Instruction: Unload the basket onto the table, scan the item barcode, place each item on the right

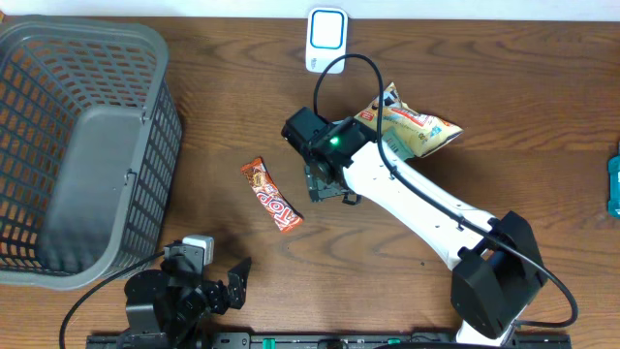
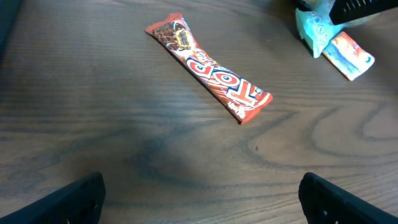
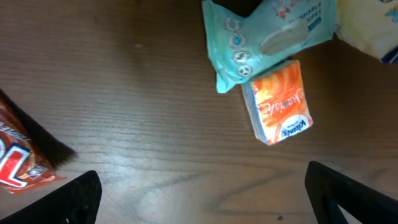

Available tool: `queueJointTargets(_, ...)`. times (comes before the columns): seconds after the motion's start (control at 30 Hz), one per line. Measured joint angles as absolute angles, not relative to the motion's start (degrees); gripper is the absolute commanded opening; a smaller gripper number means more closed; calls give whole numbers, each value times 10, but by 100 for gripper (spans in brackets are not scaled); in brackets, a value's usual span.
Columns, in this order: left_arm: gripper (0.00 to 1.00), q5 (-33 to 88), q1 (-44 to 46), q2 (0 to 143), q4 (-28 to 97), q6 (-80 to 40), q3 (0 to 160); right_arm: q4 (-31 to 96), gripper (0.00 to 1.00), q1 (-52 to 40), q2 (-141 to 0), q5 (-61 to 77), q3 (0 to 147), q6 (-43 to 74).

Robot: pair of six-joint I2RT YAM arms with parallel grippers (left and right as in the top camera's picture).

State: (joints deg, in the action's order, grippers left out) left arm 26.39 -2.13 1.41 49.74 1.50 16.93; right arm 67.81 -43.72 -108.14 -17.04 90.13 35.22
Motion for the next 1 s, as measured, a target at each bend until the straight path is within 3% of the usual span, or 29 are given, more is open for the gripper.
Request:
queueJointTargets(0.53,99,251,-21,14,497,15,169,628,98,-437,-1081,-256,893,351)
queueJointTargets(0.8,99,251,-21,14,497,15,169,595,92,-432,-1081,-270,845,338)
queueJointTargets(0.87,99,251,-21,14,497,15,169,588,84,-431,-1081,-273,825,330)
queueJointTargets(1.0,99,251,-21,14,497,15,169,587,81,-431,-1081,-288,776,309)
